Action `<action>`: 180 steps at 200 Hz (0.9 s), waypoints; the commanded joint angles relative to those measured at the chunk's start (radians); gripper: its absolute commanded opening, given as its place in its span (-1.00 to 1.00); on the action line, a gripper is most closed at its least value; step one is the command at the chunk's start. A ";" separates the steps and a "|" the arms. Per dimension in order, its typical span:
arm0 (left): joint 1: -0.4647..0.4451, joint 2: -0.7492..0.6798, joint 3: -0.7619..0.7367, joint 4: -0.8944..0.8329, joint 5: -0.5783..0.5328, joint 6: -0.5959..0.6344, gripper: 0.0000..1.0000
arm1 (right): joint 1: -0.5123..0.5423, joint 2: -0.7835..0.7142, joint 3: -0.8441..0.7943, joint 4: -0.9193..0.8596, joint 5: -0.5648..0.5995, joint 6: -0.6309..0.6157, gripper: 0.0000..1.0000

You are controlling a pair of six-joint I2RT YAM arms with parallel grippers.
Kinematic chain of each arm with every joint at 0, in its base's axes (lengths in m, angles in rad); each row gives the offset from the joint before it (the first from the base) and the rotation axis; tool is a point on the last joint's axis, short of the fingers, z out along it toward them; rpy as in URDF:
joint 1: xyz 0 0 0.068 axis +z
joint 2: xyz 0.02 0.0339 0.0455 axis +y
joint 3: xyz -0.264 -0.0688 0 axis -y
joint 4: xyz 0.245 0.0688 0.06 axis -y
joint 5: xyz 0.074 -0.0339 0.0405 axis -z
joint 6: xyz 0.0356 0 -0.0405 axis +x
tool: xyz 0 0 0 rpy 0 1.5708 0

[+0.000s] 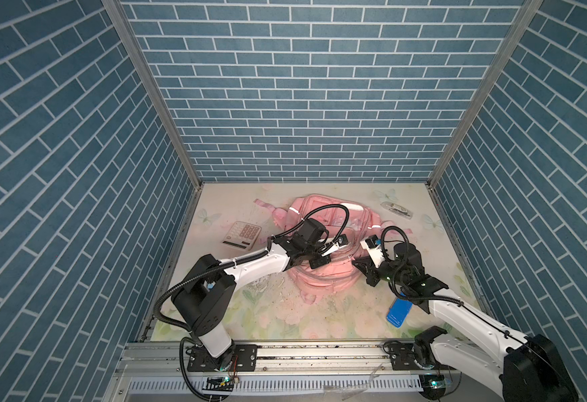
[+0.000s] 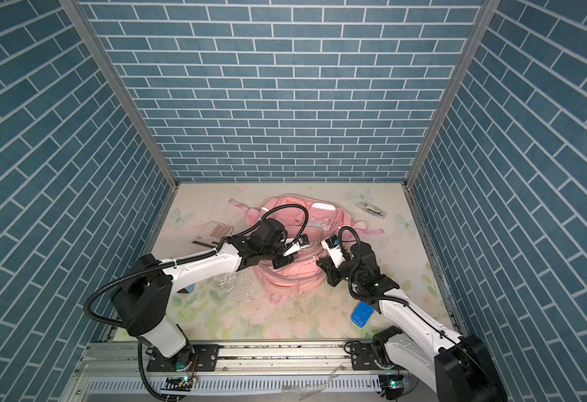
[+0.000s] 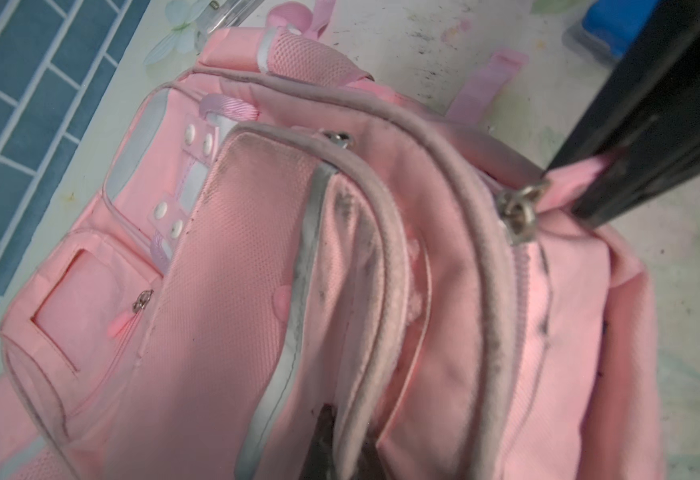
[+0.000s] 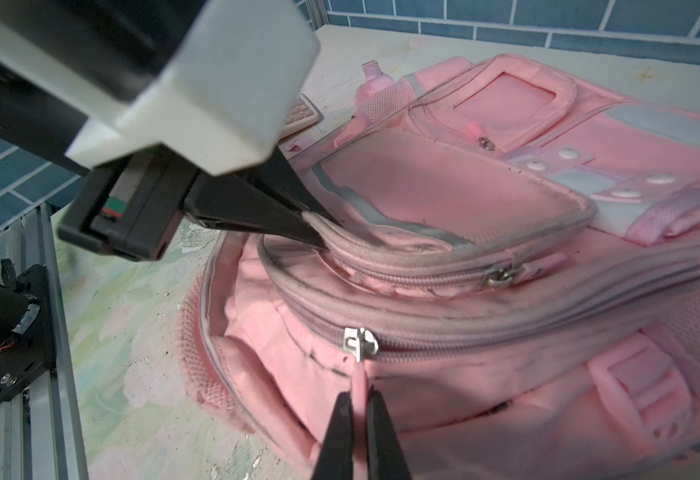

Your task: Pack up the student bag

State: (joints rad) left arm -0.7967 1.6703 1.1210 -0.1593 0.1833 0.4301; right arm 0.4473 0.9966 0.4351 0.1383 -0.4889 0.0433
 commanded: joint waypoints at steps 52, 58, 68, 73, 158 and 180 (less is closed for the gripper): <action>-0.042 -0.024 0.163 -0.109 -0.078 -0.620 -1.00 | -0.096 -0.003 0.167 -0.093 -0.016 -0.176 -1.00; -0.042 -0.019 0.179 -0.110 -0.089 -0.646 -1.00 | -0.096 -0.006 0.171 -0.099 -0.026 -0.177 -1.00; -0.038 -0.006 0.215 -0.119 -0.095 -0.681 -1.00 | -0.097 -0.017 0.165 -0.095 -0.062 -0.181 -1.00; -0.036 0.003 0.233 -0.125 -0.094 -0.695 -1.00 | -0.097 -0.024 0.157 -0.088 -0.088 -0.181 -1.00; -0.021 0.072 0.414 -0.220 0.016 -1.007 -1.00 | -0.015 -0.083 0.131 -0.131 -0.060 -0.133 -1.00; -0.021 0.041 0.378 -0.172 0.066 -1.106 -1.00 | -0.018 -0.066 0.168 -0.121 0.032 -0.132 -1.00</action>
State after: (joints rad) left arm -0.8280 1.7515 1.4830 -0.4145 0.1905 -0.4854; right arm 0.4236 0.9195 0.5522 0.0219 -0.5240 -0.0673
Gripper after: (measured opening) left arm 0.084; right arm 0.078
